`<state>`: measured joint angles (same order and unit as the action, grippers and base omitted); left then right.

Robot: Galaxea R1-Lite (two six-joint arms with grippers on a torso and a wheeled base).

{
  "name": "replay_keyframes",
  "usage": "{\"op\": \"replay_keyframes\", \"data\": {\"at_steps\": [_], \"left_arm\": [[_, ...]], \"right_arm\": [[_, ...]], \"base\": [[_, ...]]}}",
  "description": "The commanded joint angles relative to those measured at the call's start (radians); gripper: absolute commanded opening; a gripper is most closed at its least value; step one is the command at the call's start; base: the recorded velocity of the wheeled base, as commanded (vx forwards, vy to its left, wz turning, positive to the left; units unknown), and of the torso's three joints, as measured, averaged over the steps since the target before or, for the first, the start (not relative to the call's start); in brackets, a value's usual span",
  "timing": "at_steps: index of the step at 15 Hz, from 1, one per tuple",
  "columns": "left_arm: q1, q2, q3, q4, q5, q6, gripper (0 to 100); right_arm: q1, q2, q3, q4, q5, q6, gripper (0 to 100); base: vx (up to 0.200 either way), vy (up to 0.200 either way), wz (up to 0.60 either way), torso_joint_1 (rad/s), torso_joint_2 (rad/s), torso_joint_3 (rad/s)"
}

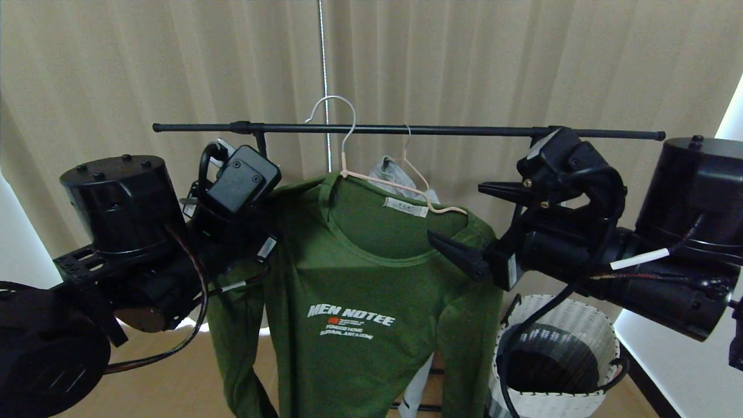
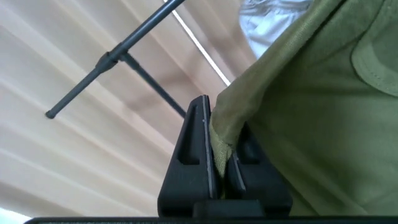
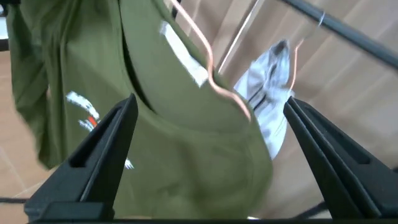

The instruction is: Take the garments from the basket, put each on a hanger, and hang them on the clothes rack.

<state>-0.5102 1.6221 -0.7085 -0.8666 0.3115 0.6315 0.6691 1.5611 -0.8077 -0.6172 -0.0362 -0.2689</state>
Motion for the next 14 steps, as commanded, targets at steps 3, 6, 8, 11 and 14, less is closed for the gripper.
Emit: {"op": "replay_keyframes", "data": {"at_steps": [3,6,8,11,14], "left_arm": [[-0.033,-0.016,0.004,0.001,0.000,-0.004,0],[-0.034,-0.030,0.009,0.004,0.000,-0.004,0],[-0.034,-0.042,0.030,0.004,-0.002,-0.003,0],[-0.017,-0.047,0.054,0.004,0.003,0.008,0],[0.006,-0.047,0.054,0.009,0.005,0.013,0]], "right_arm": [[-0.006,0.145,-0.156,0.001,-0.019,-0.065,100],[-0.026,0.182,-0.189,-0.002,-0.036,-0.087,100],[-0.026,0.183,-0.192,-0.002,-0.036,-0.087,100],[-0.026,0.180,-0.197,-0.004,-0.047,-0.087,100],[-0.028,0.175,-0.196,-0.007,-0.056,-0.087,100]], "base": [[0.000,0.000,0.00,0.000,0.00,0.000],[0.000,0.000,0.00,0.000,0.00,0.000],[0.000,0.000,0.00,0.000,0.00,0.000],[0.000,0.000,0.00,0.000,0.00,0.000],[0.000,0.000,0.00,0.000,0.00,0.000]]}}
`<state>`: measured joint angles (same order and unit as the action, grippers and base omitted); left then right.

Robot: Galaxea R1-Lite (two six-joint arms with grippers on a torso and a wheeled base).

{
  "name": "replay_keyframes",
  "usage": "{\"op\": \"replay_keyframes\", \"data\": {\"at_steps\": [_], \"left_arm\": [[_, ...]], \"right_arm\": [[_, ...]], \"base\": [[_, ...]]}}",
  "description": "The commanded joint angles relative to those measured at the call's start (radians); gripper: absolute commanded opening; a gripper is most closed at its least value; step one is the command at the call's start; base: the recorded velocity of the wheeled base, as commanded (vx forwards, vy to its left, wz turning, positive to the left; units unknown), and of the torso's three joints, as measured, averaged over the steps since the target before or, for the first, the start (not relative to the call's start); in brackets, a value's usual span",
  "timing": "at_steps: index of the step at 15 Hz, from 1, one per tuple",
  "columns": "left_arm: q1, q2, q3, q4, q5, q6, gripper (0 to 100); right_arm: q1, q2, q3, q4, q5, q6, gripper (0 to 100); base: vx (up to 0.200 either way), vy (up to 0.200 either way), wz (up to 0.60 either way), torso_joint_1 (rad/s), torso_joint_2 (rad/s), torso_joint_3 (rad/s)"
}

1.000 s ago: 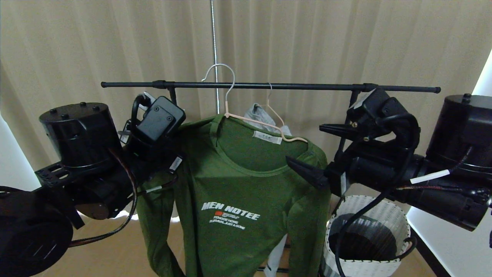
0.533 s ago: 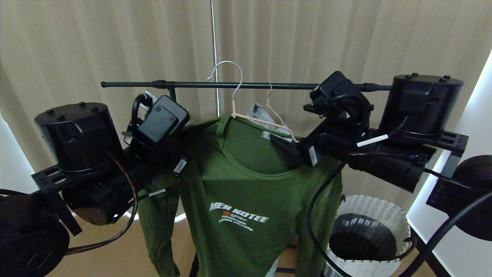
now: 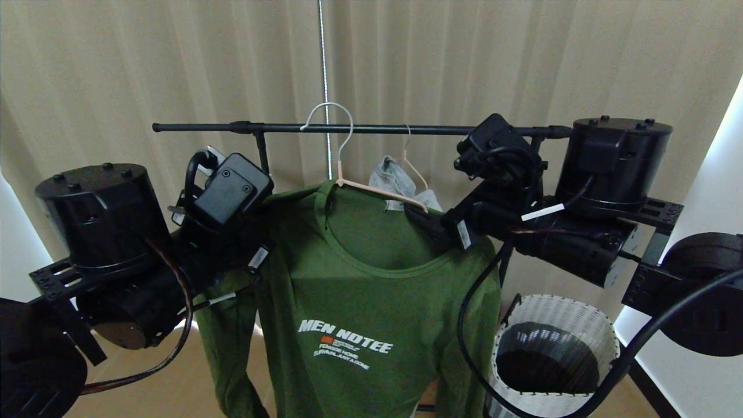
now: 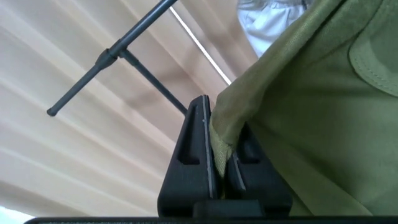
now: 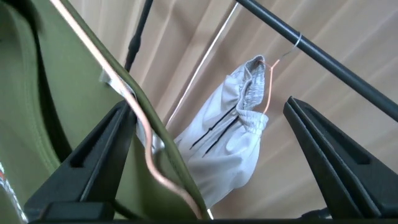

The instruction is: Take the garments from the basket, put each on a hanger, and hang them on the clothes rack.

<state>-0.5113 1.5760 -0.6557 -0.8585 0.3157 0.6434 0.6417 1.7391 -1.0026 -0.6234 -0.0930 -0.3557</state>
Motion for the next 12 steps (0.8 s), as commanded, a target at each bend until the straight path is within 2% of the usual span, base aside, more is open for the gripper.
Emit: {"op": "replay_keyframes", "data": {"at_steps": [1,8,12], "left_arm": [[0.023,-0.001,0.002,0.001,-0.004,0.001,0],[0.019,-0.017,0.004,0.001,-0.004,0.001,0],[-0.013,-0.034,0.013,0.004,-0.004,0.001,0]], "right_arm": [[-0.004,-0.001,-0.004,-0.001,-0.004,0.000,100],[-0.007,0.057,-0.045,-0.002,-0.004,0.000,100],[0.001,0.071,-0.056,-0.002,-0.004,0.000,100]], "base": [[0.000,0.000,0.00,0.000,0.00,0.000],[0.000,0.000,0.00,0.000,0.00,0.000],[0.000,0.000,0.00,0.000,0.00,0.000]]}}
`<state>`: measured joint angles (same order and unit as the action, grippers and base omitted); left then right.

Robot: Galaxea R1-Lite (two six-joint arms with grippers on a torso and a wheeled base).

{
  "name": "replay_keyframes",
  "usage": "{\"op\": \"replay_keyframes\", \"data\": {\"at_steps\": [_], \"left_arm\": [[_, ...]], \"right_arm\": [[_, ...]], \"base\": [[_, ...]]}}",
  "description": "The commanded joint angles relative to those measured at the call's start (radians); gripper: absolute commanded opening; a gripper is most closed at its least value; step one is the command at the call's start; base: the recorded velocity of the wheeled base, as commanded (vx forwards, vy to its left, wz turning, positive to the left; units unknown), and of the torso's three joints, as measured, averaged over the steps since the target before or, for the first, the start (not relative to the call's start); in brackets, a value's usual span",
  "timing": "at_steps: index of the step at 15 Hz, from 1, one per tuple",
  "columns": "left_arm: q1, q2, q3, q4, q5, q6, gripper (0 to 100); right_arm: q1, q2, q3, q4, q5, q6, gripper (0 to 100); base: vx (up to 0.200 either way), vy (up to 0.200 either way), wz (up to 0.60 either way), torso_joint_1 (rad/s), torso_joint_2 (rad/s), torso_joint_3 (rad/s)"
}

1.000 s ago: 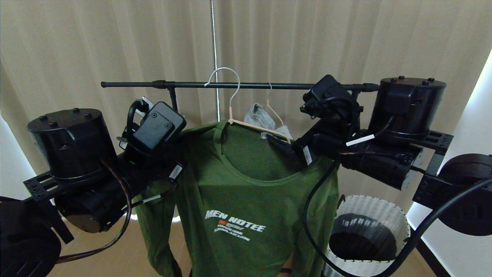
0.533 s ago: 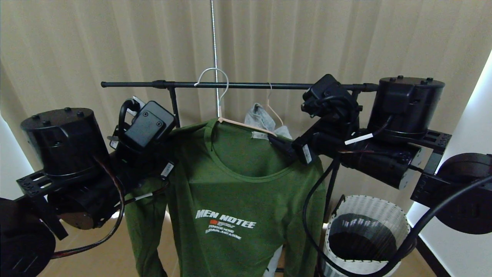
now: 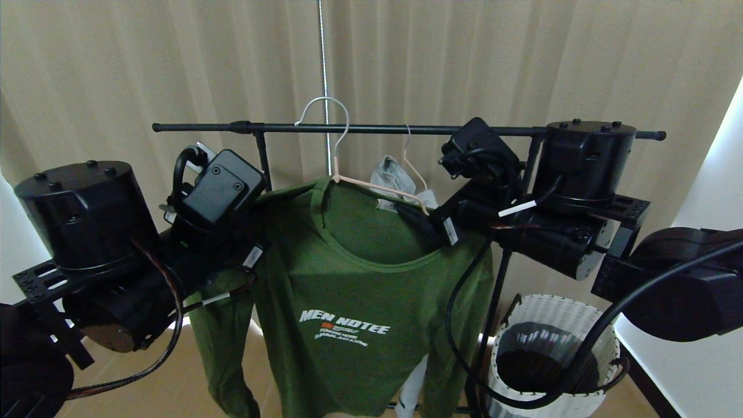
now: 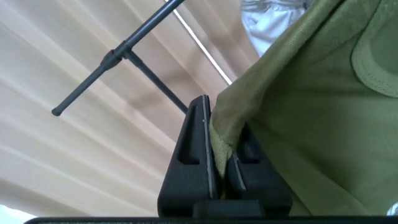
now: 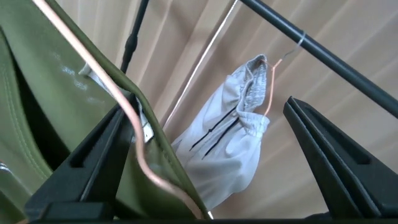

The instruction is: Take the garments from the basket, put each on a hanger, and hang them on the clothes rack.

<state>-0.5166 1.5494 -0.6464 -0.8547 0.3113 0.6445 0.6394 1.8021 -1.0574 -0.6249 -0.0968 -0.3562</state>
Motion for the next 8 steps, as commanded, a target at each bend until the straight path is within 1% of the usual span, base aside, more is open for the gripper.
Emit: {"op": "replay_keyframes", "data": {"at_steps": [1,7,8], "left_arm": [[-0.014,-0.008,0.005,0.000,0.000,0.000,0],[-0.026,-0.017,0.019,-0.001,-0.003,0.000,0],[-0.028,-0.018,0.021,-0.001,-0.004,0.000,0]], "right_arm": [[0.005,0.008,0.001,-0.001,0.000,0.000,100],[0.016,0.003,0.008,0.001,0.000,-0.007,100],[0.020,0.003,0.008,0.001,0.000,-0.007,0]], "base": [[0.000,0.000,0.00,0.000,0.00,0.000],[0.000,0.000,0.00,0.000,0.00,0.000],[0.000,0.000,0.00,0.000,0.00,0.000]]}}
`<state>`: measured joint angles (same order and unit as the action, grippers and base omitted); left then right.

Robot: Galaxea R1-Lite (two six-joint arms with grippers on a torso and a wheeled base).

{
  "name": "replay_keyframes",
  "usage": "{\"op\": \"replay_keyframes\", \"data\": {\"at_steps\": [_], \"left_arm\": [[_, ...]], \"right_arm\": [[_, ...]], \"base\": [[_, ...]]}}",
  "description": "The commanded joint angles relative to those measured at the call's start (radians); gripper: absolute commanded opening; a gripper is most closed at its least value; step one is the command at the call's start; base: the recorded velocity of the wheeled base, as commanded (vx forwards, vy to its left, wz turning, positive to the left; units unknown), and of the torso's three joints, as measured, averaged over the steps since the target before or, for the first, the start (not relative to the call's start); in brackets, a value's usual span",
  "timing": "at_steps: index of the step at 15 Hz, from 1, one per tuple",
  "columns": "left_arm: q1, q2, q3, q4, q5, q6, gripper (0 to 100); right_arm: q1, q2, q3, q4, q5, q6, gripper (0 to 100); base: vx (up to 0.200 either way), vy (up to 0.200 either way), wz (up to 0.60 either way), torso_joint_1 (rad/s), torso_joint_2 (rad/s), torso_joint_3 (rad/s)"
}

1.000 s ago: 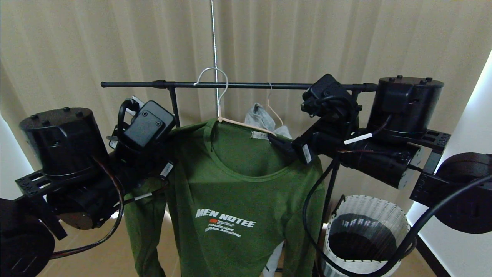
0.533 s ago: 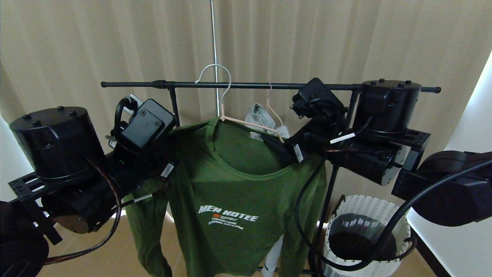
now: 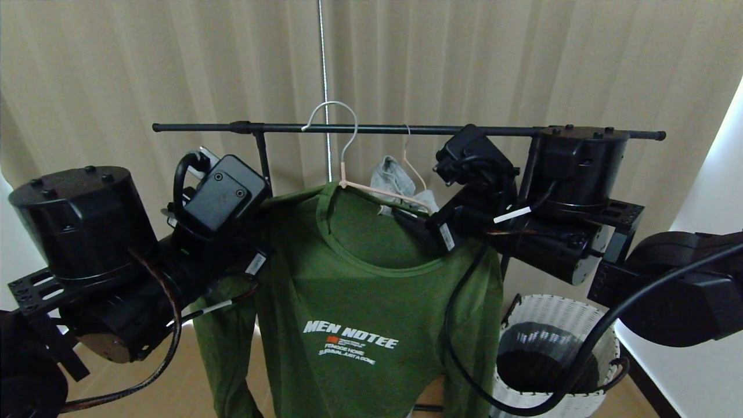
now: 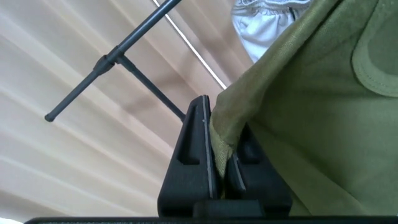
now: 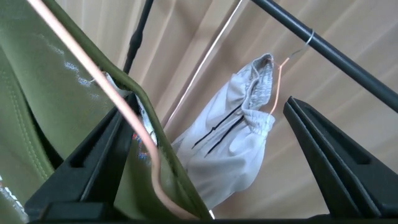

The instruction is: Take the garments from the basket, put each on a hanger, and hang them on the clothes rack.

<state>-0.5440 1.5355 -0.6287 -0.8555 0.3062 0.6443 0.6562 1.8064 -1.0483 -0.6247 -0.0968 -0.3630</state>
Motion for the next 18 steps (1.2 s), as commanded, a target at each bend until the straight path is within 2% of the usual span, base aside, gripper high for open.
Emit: {"op": "replay_keyframes", "data": {"at_steps": [1,3,8,11,12,16,18], "left_arm": [[-0.001,-0.008,0.007,0.000,-0.016,-0.002,0],[-0.001,-0.012,0.018,0.000,-0.024,-0.002,0],[0.001,-0.014,0.018,-0.002,-0.027,-0.003,0],[0.009,-0.014,0.012,0.000,-0.076,-0.003,0],[0.007,-0.020,0.011,0.006,-0.078,-0.003,100],[0.003,-0.035,0.020,0.006,-0.105,-0.009,100],[0.001,-0.089,0.066,0.030,-0.116,-0.041,100]], "right_arm": [[0.011,0.001,0.001,-0.001,0.000,-0.001,0],[0.037,0.001,0.001,0.000,0.000,-0.001,0],[0.040,-0.012,0.033,-0.006,0.000,0.001,0],[0.039,-0.022,0.042,-0.013,0.000,0.001,0],[0.037,-0.033,0.045,-0.013,0.000,0.001,0],[0.019,-0.070,0.065,-0.012,-0.006,0.001,0],[-0.029,-0.105,0.088,-0.013,-0.049,0.001,0]], "base": [[0.000,0.000,0.00,0.000,0.00,0.000],[0.000,0.000,0.00,0.000,0.00,0.000],[0.000,0.000,0.00,0.000,0.00,0.000],[0.000,0.000,0.00,0.000,0.00,0.000],[0.000,0.000,0.00,0.000,0.00,0.000],[0.000,0.000,0.00,0.000,0.00,0.000],[0.000,0.000,0.00,0.000,0.00,0.000]]}}
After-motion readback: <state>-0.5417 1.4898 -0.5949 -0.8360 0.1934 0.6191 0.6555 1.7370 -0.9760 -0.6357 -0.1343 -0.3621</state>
